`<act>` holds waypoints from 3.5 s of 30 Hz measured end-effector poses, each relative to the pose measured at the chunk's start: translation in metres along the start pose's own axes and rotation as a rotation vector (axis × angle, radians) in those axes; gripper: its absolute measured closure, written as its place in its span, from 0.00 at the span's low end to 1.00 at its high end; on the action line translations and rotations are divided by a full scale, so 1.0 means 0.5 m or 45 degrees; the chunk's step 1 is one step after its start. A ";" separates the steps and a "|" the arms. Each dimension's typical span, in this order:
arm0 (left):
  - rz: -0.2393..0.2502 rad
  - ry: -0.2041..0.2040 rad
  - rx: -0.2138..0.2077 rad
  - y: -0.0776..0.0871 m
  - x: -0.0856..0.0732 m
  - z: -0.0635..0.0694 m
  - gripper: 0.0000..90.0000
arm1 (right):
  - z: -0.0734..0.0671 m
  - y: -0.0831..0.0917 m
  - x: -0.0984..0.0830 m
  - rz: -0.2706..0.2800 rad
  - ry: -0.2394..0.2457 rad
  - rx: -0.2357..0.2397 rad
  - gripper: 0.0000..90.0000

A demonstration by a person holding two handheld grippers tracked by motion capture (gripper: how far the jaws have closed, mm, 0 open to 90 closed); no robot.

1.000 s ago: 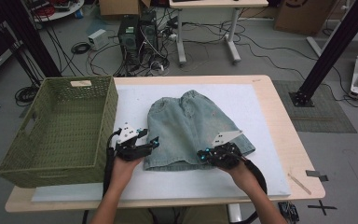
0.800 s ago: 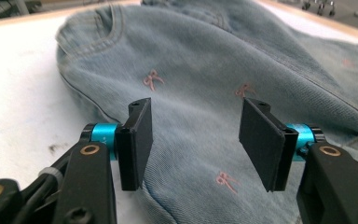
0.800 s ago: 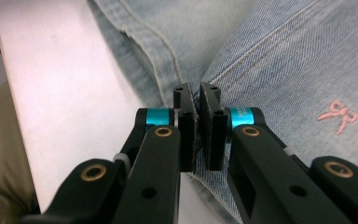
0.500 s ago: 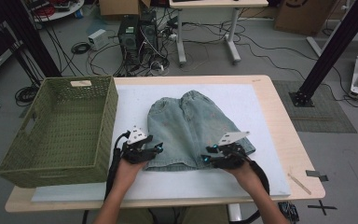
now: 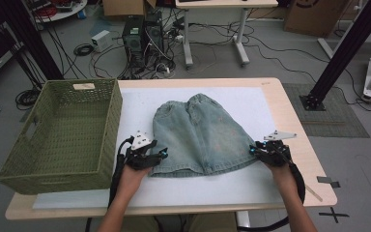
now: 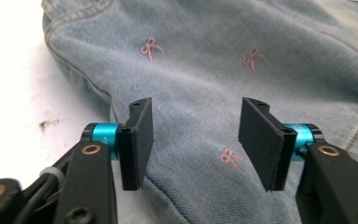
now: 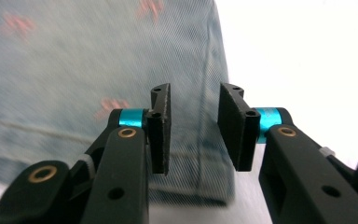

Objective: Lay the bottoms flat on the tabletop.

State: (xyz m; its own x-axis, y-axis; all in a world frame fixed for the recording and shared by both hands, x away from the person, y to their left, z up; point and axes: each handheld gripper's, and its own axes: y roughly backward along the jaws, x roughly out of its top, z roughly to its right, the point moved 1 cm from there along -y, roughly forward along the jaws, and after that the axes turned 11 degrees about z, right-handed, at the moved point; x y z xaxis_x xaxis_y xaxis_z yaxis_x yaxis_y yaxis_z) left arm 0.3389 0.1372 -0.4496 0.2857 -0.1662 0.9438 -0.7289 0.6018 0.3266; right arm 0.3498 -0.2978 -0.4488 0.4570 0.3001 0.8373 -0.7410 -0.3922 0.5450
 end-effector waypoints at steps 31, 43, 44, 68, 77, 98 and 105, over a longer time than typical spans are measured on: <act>-0.003 0.024 0.023 -0.001 0.001 -0.005 0.43 | 0.001 0.100 -0.013 0.026 0.038 0.100 0.78; -0.121 -0.050 0.040 -0.003 -0.009 -0.002 0.69 | -0.076 0.044 0.029 0.150 0.031 0.211 0.63; -0.135 -0.057 0.043 -0.004 -0.010 -0.002 0.74 | -0.083 0.037 0.032 0.151 0.033 0.225 0.62; 0.058 0.007 0.037 0.029 0.001 -0.015 0.51 | -0.259 -0.069 0.048 -0.008 0.205 0.440 0.93; 0.090 0.031 0.039 0.020 0.024 -0.023 0.46 | -0.271 -0.032 0.055 -0.049 0.254 0.540 0.97; -0.045 0.116 0.115 -0.042 0.015 -0.052 0.41 | -0.119 -0.007 0.062 0.164 0.078 0.236 0.53; -0.124 0.132 0.117 -0.055 0.008 -0.055 0.56 | 0.000 -0.015 0.034 0.067 -0.076 0.031 0.58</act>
State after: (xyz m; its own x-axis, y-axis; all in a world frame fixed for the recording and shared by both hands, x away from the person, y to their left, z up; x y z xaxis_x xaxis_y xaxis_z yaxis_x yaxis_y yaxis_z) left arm 0.3772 0.1418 -0.4563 0.4168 -0.1361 0.8988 -0.7471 0.5120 0.4240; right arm 0.3632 -0.2900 -0.4386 0.4467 0.2268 0.8655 -0.7527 -0.4276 0.5006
